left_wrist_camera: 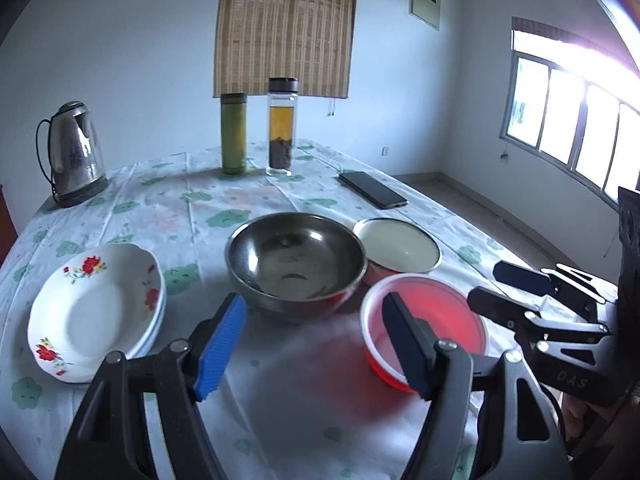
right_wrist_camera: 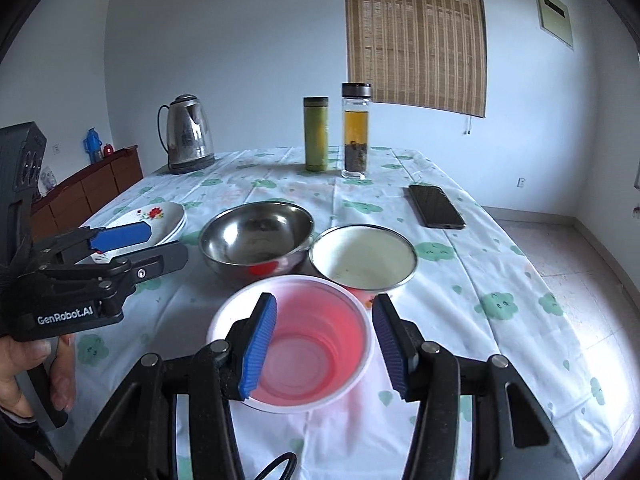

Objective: Organize plates and bowls
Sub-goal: 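Move both grippers to the rim of the pink plastic bowl, then close the right gripper on the pink bowl rim while the left gripper grips it too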

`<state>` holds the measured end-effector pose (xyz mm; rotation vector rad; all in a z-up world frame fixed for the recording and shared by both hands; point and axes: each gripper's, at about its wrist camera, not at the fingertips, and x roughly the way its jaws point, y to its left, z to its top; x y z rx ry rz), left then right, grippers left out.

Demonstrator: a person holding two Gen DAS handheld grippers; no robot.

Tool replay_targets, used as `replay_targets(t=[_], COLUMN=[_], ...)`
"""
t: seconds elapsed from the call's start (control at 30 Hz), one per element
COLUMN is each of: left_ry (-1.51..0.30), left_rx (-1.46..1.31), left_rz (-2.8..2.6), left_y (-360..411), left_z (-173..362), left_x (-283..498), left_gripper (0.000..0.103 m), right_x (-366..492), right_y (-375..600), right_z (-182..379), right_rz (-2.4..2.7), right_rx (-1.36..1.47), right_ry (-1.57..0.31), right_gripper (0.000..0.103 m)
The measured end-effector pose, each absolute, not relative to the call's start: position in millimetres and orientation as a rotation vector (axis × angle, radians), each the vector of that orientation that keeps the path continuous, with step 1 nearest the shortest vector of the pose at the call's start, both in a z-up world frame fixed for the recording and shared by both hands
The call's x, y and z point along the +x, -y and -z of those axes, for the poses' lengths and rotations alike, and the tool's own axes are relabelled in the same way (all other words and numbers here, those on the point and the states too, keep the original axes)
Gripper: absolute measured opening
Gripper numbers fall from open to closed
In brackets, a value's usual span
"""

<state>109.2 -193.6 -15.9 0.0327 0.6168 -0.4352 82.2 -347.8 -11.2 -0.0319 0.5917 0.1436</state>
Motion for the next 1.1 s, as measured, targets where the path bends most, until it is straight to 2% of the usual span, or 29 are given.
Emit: replay_targets(t=[0.1, 0.3, 0.4, 0.47, 0.67, 0.83, 1.1], left_ry=[-0.634, -0.672, -0.689, -0.695, -0.74, -0.771, -0.764], left_rx=[0.047, 0.06, 0.057, 0.06, 0.045, 0.032, 0.023], left_rz=[0.457, 0.479, 0.484, 0.486, 0.514, 0.542, 0.542], left_y=[206.4, 220.3, 223.9, 226.5, 231.2, 233.6, 231.0], left_z=[21.4, 31.0, 35.9, 38.0, 47.1, 53.8, 51.9], left_x=[107.5, 106.5, 107.7, 107.7, 112.2, 115.8, 113.8], left_gripper=[0.071, 0.057, 0.056, 0.056, 0.041, 0.02, 0.017], right_x=[81.3, 81.8, 81.4, 81.8, 85.7, 88.3, 86.7], right_y=[361.7, 377.1, 377.8, 377.7, 374.4, 373.7, 373.4], right_z=[19.5, 31.6, 35.5, 37.9, 43.7, 49.2, 47.5], right_rz=[-0.121, -0.118, -0.126, -0.133, -0.15, -0.159, -0.164], right_rx=[-0.017, 0.018, 0.028, 0.034, 0.041, 0.044, 0.051], right_ry=[-0.613, -0.636, -0.642, -0.647, -0.66, -0.673, -0.662], right_gripper=[0.049, 0.047, 0.046, 0.039, 0.03, 0.022, 0.018])
